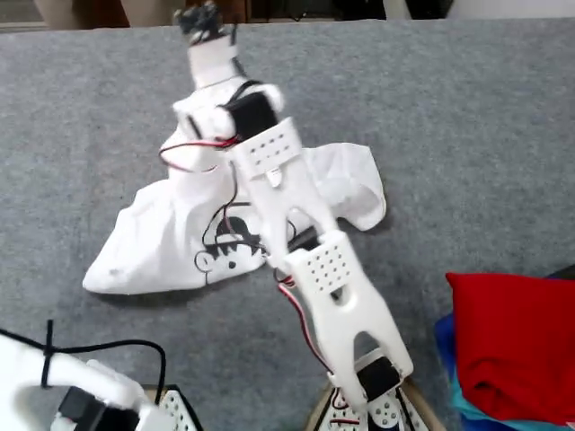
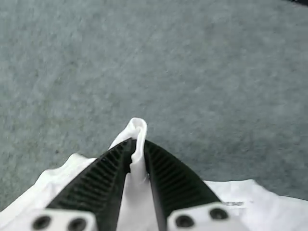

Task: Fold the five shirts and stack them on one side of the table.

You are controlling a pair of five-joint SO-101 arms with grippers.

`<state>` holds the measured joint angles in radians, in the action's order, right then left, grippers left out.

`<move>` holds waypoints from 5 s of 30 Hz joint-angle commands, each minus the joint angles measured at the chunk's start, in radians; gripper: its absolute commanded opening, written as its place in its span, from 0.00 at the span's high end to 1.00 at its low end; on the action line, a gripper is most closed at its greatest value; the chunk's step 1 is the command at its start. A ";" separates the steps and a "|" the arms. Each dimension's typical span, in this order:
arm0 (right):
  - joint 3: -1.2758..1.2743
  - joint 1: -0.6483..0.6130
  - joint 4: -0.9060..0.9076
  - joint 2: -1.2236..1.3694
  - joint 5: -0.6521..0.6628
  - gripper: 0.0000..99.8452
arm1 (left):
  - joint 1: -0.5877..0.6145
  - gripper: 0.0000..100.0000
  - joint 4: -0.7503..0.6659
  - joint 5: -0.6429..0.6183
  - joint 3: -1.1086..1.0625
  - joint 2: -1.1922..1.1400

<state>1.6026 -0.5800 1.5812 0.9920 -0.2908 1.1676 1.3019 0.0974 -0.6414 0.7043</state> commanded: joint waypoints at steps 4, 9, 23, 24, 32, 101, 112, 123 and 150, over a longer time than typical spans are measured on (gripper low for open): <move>0.062 0.122 -0.012 -0.157 0.005 0.99 | -0.319 0.68 0.077 0.000 0.006 0.001; 0.064 0.234 -0.023 -0.159 0.005 0.99 | -0.453 0.68 0.060 -0.081 0.023 -0.044; 0.064 0.447 -0.077 -0.315 0.009 0.99 | -0.324 0.67 0.069 -0.224 0.362 -0.605; 0.064 0.447 -0.077 -0.331 0.009 0.99 | -0.331 0.67 0.100 -0.232 0.410 -0.641; 0.058 0.371 -0.066 -0.371 0.012 0.99 | -0.582 0.67 0.362 -0.345 0.835 -0.880; 0.061 0.420 0.097 -0.013 0.011 0.99 | -1.185 0.98 0.459 -0.298 1.183 -1.356; 0.061 0.404 0.198 0.010 0.089 0.99 | -1.214 0.78 0.459 -0.301 0.703 -0.970; 0.061 0.404 0.201 0.007 0.089 0.99 | -0.902 0.67 0.459 -0.316 0.710 -0.835; 0.059 0.404 0.201 0.012 0.089 0.99 | -0.916 0.67 0.456 -0.557 1.074 -1.353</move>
<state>1.6210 -0.1642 1.7683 1.0104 -0.2140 0.2700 1.7469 -0.4488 0.4051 -0.6920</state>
